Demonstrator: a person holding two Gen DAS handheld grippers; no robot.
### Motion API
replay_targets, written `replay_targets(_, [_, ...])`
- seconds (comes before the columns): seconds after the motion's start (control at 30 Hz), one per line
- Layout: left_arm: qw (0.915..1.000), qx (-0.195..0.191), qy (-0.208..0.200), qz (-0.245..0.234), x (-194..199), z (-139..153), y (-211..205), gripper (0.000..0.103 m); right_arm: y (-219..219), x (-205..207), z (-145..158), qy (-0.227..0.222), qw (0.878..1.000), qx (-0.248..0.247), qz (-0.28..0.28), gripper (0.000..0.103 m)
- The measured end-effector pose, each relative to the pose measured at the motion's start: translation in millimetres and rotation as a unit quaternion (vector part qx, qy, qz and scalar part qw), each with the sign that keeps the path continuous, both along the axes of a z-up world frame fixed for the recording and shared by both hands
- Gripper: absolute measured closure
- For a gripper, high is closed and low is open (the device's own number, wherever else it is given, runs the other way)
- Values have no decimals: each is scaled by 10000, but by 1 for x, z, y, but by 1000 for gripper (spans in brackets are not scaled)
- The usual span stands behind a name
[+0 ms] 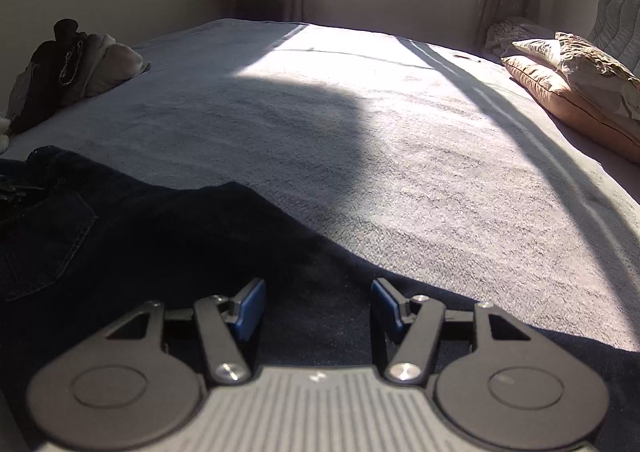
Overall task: Fold clothes
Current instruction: 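Open the right gripper and smooth the folded jeans with both grippers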
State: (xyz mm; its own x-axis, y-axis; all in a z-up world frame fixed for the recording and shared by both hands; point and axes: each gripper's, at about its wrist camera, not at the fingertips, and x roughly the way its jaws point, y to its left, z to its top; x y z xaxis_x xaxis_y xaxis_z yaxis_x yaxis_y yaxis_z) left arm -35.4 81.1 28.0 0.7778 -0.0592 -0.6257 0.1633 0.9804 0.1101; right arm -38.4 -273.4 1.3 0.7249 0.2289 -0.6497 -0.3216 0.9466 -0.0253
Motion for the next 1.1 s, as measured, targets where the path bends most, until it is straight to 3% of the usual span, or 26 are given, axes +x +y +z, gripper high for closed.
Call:
replay_targets(0.23, [9993,-373,-93,26,-3,7,9,17,35,-20,3,92,9944,428,960,42])
replay_targets(0.3, [9961,-832,-251,120,-7,16,18,17,49,-25,-5,68,9947,144,1015,39])
replay_targets(0.43, [9945,-885,-459,-325,-17,21,2,15,52,-25,-7,65,9946,86,1033,34])
replay_targets(0.47, [9944,-862,-459,-416,-18,20,-2,15,52,-25,-7,66,9944,100,1047,32])
replay_targets(0.5, [9966,-661,-256,-420,-14,13,-8,15,52,-25,-8,45,9942,88,1070,31])
replay_targets(0.6, [9987,61,-167,-483,-13,-9,-30,12,55,-29,-12,-105,9937,-34,1112,25])
replay_targets(0.63, [9986,136,-151,-480,-13,-9,-32,12,55,-29,-13,-135,9939,-51,1095,22])
replay_targets(0.77, [9987,-231,-36,-445,-8,-4,-23,12,52,-27,-13,-136,9947,-53,1019,17])
replay_targets(0.9, [9990,-34,-83,-449,-10,-8,-29,12,51,-29,-11,-154,9949,-53,993,17])
replay_targets(1.1, [9990,-72,-33,-449,-11,-7,-27,11,54,-25,-14,-151,9949,186,983,10])
